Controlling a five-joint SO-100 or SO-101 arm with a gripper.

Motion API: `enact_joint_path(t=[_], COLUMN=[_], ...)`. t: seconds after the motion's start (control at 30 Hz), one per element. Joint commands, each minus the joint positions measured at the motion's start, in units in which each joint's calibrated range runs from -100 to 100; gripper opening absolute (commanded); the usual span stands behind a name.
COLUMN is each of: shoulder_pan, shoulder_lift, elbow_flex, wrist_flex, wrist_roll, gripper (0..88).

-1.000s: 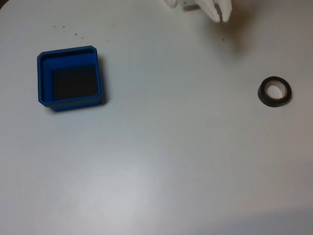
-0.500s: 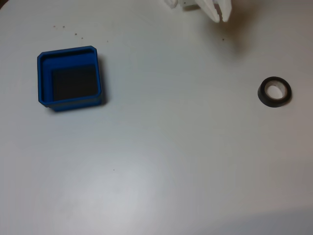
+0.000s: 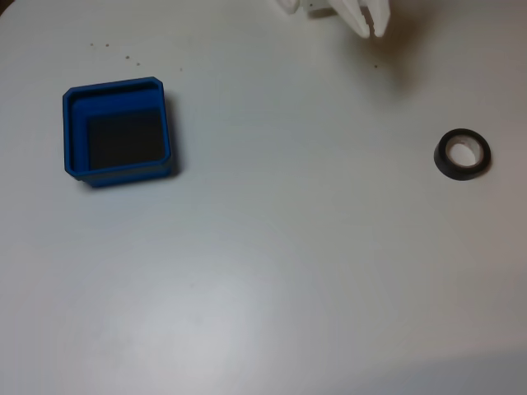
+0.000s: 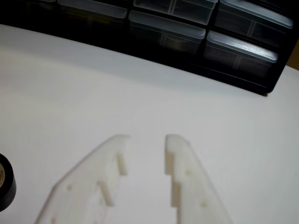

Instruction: Pick the black tape roll and drop it in the blue box

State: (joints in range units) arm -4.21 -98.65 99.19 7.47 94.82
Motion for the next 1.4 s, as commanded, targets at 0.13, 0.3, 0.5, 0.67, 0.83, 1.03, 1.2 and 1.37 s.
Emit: enact_joint_path(t=[0.13, 0.3, 0.5, 0.67, 0.83, 1.03, 1.2, 1.37], shoulder_pan=[0.05, 0.05, 0.05, 0.05, 0.05, 0.05, 0.05, 0.05], shoulder_lift=[0.07, 0.07, 0.07, 0.07, -0.02, -0.02, -0.02, -0.02], elbow_flex=[0.81, 0.81, 0.81, 0.81, 0.81, 0.81, 0.81, 0.81], wrist_flex=[-0.79, -0.79, -0.79, -0.79, -0.79, -0.79, -0.79, -0.79], wrist_roll=[-0.08, -0.08, -0.08, -0.08, -0.08, -0.08, -0.08, -0.52], gripper=[1.2, 1.2, 1.2, 1.2, 1.2, 1.2, 1.2, 1.2])
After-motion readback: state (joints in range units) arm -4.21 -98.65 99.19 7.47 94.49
